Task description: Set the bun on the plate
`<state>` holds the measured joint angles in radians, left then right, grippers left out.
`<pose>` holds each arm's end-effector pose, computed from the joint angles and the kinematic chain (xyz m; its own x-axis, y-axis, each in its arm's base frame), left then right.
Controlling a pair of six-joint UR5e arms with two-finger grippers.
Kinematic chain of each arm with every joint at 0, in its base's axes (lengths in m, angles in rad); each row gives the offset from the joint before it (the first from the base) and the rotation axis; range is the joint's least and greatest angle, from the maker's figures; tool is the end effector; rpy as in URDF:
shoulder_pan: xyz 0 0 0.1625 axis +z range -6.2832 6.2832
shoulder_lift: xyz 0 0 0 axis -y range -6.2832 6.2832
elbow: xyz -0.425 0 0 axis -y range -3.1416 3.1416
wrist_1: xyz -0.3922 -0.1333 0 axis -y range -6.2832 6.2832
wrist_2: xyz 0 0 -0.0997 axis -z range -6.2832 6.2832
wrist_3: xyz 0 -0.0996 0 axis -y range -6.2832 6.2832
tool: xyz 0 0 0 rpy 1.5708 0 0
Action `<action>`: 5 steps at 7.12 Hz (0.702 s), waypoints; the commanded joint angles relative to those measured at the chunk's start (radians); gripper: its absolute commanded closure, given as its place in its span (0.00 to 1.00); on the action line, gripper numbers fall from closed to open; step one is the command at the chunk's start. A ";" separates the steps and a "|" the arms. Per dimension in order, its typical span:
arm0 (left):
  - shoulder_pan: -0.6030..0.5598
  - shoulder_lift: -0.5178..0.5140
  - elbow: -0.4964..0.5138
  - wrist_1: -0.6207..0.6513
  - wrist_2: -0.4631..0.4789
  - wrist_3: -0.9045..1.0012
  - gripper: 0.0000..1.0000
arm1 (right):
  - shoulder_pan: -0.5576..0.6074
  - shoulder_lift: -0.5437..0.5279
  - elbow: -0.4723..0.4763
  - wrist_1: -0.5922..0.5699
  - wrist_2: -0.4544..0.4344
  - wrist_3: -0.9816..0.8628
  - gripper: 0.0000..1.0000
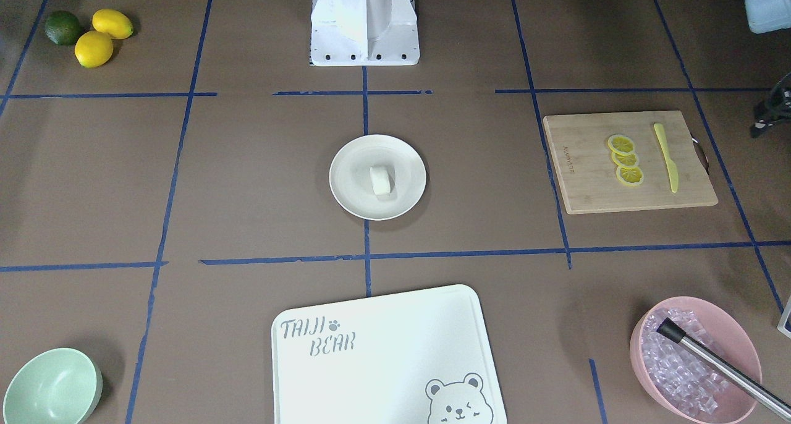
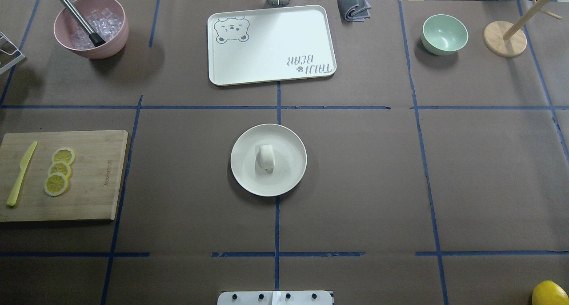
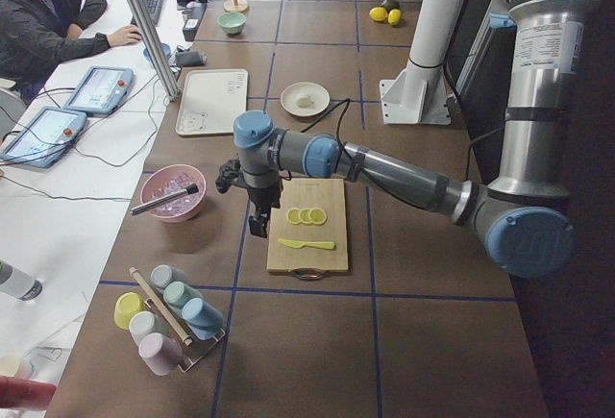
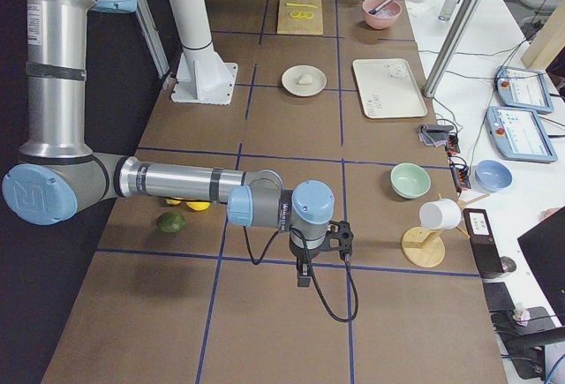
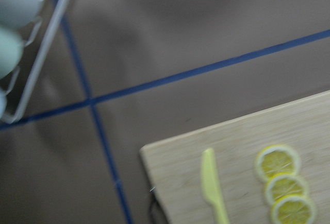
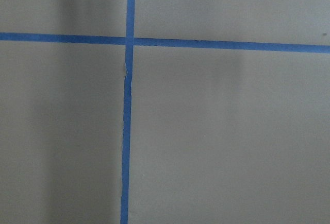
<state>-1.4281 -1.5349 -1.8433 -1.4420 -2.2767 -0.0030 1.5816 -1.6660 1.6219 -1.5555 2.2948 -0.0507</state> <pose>-0.0007 -0.4783 0.5599 0.7438 0.1744 -0.6453 -0.1392 0.9846 0.1057 0.0722 -0.4482 0.6803 0.7485 -0.0235 0.6627 0.0272 0.9996 0.0048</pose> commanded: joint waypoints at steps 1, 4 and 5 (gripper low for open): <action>-0.093 0.087 0.012 -0.003 -0.042 0.014 0.00 | 0.000 -0.005 0.001 0.000 0.002 0.002 0.00; -0.152 0.162 0.012 -0.024 -0.107 0.072 0.00 | 0.000 -0.005 -0.001 0.000 0.000 0.003 0.00; -0.152 0.176 0.010 -0.023 -0.107 0.061 0.00 | 0.000 -0.005 -0.002 0.000 0.000 0.005 0.00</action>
<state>-1.5755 -1.3772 -1.8340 -1.4624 -2.3793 0.0583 1.5815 -1.6705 1.6210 -1.5555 2.2949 -0.0473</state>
